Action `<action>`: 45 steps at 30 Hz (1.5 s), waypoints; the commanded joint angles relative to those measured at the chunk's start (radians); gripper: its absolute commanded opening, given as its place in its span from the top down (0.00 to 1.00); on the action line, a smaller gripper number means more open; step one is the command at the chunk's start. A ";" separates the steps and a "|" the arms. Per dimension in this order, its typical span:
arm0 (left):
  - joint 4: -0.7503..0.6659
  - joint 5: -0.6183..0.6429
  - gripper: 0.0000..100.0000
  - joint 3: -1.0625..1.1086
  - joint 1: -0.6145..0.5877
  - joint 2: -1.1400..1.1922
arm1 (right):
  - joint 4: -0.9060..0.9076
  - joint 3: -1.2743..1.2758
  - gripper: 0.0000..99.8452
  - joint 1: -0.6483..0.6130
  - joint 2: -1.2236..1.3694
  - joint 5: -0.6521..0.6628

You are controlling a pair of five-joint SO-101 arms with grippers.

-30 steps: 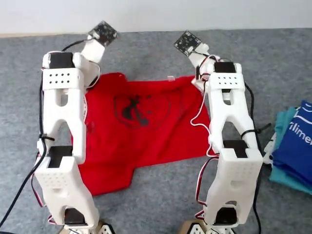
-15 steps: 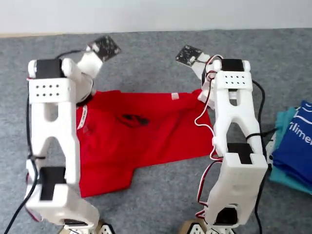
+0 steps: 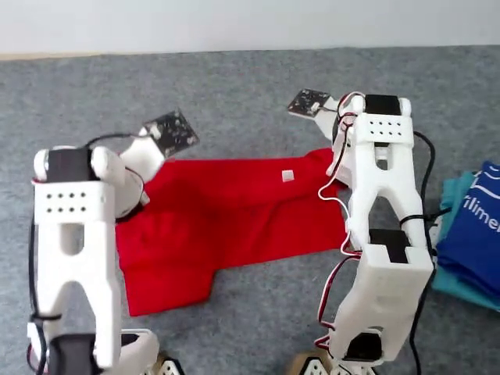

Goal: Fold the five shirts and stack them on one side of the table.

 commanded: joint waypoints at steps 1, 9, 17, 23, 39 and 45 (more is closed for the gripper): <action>0.028 -0.014 1.00 0.038 -0.002 -0.080 | 0.024 -0.060 0.99 0.005 -0.082 0.014; -0.005 -0.009 1.00 0.002 -0.009 -0.140 | -0.001 -0.112 0.99 0.005 -0.151 -0.038; -0.322 0.219 1.00 -0.314 -0.031 -0.258 | -0.093 -0.264 0.99 0.007 -0.377 -0.126; -0.618 0.341 1.00 -0.452 -0.112 -0.275 | -0.073 -0.302 0.99 0.013 -0.576 -0.153; -0.585 0.348 1.00 -0.997 0.034 -0.275 | 0.193 -0.301 0.99 0.107 -1.004 -0.150; -0.511 0.316 1.00 -1.106 0.040 -0.275 | 0.199 -0.299 0.99 0.128 -1.132 -0.149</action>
